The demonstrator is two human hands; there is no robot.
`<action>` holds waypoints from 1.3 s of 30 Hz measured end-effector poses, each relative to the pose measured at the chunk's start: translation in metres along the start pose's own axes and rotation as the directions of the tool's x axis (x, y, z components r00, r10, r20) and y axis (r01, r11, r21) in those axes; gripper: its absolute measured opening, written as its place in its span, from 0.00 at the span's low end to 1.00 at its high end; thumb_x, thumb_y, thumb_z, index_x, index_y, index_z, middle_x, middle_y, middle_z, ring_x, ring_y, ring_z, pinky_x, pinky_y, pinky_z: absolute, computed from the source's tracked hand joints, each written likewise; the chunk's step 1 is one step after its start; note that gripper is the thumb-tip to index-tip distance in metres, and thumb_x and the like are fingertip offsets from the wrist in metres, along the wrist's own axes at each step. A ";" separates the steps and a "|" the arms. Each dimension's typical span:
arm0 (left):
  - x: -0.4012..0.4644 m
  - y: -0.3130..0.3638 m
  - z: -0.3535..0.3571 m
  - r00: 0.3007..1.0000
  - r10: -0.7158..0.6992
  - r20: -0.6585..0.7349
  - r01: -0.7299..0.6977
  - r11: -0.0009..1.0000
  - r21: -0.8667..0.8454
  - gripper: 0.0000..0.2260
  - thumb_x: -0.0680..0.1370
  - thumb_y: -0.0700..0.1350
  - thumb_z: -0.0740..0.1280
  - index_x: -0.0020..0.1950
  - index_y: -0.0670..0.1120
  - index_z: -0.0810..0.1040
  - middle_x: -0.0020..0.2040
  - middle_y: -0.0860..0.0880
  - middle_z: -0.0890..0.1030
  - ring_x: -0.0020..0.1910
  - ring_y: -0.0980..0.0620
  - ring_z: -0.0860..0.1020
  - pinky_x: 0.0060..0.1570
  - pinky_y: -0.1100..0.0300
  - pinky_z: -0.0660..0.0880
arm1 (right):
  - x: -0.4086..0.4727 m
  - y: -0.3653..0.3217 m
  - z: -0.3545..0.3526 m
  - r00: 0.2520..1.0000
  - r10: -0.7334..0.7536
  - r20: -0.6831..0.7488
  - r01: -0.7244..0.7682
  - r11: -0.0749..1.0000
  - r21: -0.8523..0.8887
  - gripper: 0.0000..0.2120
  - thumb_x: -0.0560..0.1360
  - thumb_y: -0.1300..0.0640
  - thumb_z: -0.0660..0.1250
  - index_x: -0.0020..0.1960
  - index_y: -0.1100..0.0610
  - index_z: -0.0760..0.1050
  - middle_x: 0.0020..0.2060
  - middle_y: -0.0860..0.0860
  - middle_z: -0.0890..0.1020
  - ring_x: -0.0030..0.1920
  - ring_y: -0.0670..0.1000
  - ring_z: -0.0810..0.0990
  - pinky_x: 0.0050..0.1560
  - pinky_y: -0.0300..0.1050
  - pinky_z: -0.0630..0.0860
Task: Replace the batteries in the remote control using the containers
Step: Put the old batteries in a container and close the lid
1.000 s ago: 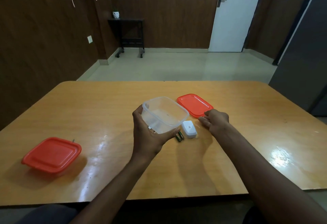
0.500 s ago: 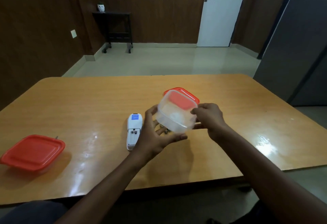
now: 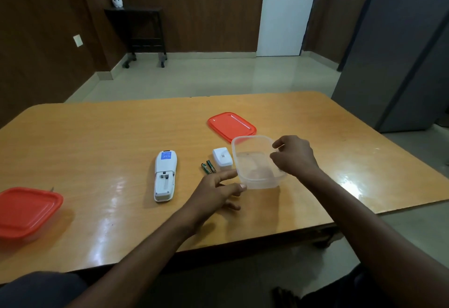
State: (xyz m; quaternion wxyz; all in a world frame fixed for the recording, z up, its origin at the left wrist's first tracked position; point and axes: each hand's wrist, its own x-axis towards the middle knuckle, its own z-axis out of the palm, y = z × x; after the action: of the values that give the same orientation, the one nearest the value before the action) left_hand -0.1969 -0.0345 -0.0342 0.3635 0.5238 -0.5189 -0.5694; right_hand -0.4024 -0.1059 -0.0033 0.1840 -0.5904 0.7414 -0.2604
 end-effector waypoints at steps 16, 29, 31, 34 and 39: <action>0.026 0.000 -0.040 0.907 0.252 -0.336 0.033 0.755 0.655 0.27 0.77 0.47 0.73 0.75 0.51 0.71 0.73 0.49 0.74 0.64 0.47 0.77 0.46 0.65 0.73 | -0.010 -0.062 0.048 0.706 -0.693 0.146 0.706 0.673 -0.220 0.14 0.74 0.55 0.71 0.60 0.53 0.82 0.55 0.50 0.85 0.63 0.53 0.74 0.56 0.49 0.76; 0.026 0.001 -0.045 0.917 0.269 -0.294 0.035 0.681 0.732 0.11 0.77 0.46 0.69 0.57 0.45 0.85 0.52 0.44 0.86 0.47 0.49 0.81 0.46 0.55 0.75 | 0.002 -0.077 0.074 0.572 -0.709 0.412 0.819 0.525 -0.233 0.15 0.74 0.51 0.70 0.60 0.51 0.84 0.51 0.47 0.86 0.67 0.55 0.68 0.53 0.41 0.66; 0.025 0.003 -0.049 0.911 0.282 -0.302 0.028 0.687 0.726 0.15 0.75 0.49 0.72 0.60 0.44 0.85 0.57 0.44 0.85 0.55 0.46 0.82 0.54 0.53 0.77 | 0.003 -0.076 0.072 0.564 -0.741 0.364 0.825 0.518 -0.224 0.18 0.70 0.46 0.75 0.58 0.52 0.85 0.49 0.47 0.85 0.63 0.53 0.70 0.49 0.41 0.68; 0.020 0.011 -0.056 0.883 0.337 -0.327 -0.015 0.716 0.698 0.22 0.73 0.49 0.76 0.65 0.44 0.82 0.64 0.46 0.82 0.59 0.46 0.82 0.56 0.51 0.80 | 0.004 -0.075 0.061 0.594 -0.758 0.269 0.804 0.567 -0.180 0.24 0.65 0.44 0.79 0.57 0.54 0.84 0.48 0.47 0.85 0.60 0.52 0.71 0.49 0.47 0.76; 0.015 0.019 -0.049 0.803 0.531 -0.271 -0.265 0.725 0.635 0.20 0.72 0.50 0.78 0.63 0.49 0.83 0.59 0.51 0.84 0.36 0.57 0.78 0.42 0.63 0.75 | 0.007 -0.064 0.024 0.677 -0.734 0.056 0.733 0.666 -0.142 0.20 0.65 0.47 0.78 0.54 0.53 0.84 0.46 0.46 0.85 0.58 0.50 0.71 0.46 0.47 0.76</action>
State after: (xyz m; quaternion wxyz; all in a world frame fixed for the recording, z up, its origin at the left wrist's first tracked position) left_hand -0.1539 -0.0629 -0.0146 0.4131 0.5931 -0.6719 -0.1617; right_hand -0.3406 -0.1277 0.0167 0.0159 -0.8499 0.4599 -0.2566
